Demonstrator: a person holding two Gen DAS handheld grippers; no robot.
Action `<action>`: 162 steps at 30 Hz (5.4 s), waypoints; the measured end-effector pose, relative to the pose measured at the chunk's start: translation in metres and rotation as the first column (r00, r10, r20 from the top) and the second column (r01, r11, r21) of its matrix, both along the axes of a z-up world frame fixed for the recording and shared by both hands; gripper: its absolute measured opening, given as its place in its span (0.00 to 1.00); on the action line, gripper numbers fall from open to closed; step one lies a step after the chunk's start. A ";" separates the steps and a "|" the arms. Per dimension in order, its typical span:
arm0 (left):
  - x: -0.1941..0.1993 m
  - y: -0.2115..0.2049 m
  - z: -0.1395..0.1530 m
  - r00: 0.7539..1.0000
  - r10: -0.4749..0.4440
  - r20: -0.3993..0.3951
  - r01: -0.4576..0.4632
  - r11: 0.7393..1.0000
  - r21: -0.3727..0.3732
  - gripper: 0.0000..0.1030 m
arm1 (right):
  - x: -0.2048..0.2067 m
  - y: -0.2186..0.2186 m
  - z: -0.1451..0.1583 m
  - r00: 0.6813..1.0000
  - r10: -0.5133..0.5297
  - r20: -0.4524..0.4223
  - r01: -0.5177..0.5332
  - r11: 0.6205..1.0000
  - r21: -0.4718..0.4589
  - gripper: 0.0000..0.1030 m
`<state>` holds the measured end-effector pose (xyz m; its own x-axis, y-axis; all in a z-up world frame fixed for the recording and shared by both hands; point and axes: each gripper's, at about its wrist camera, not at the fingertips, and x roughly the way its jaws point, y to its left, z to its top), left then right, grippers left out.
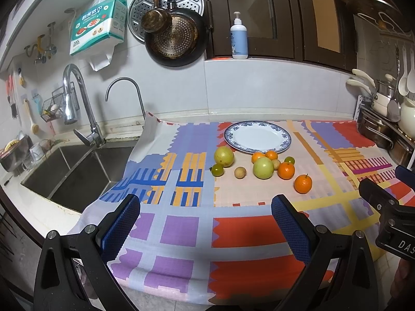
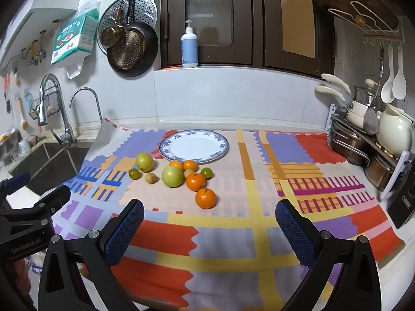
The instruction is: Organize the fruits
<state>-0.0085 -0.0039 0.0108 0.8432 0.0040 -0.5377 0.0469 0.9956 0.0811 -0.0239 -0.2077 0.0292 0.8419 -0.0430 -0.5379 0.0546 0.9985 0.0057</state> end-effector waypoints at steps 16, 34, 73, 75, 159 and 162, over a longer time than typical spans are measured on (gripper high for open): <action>-0.003 0.002 -0.001 1.000 0.001 0.008 -0.001 1.000 -0.008 1.00 | 0.000 0.001 0.001 1.000 0.010 0.003 -0.010 1.000 0.002 0.99; 0.004 0.001 -0.003 1.000 -0.010 0.003 0.010 1.000 -0.006 1.00 | 0.002 0.004 -0.001 1.000 0.010 -0.002 -0.010 1.000 0.005 0.99; 0.151 -0.006 -0.056 0.917 -0.380 -0.120 0.384 0.923 0.016 0.76 | 0.111 0.030 -0.060 0.963 -0.159 -0.216 0.171 0.985 0.037 0.93; 0.156 -0.011 -0.061 0.917 -0.377 -0.128 0.383 0.924 0.022 0.75 | 0.117 0.029 -0.065 0.961 -0.151 -0.231 0.161 0.987 0.026 0.90; 0.246 -0.064 -0.021 0.918 -0.381 -0.109 0.378 0.924 -0.048 0.27 | 0.226 -0.009 -0.021 0.976 0.164 -0.142 -0.150 0.983 0.106 0.42; 0.261 -0.069 -0.021 0.912 -0.393 -0.121 0.389 0.920 -0.052 0.27 | 0.243 -0.014 -0.020 0.976 0.167 -0.138 -0.155 0.984 0.094 0.42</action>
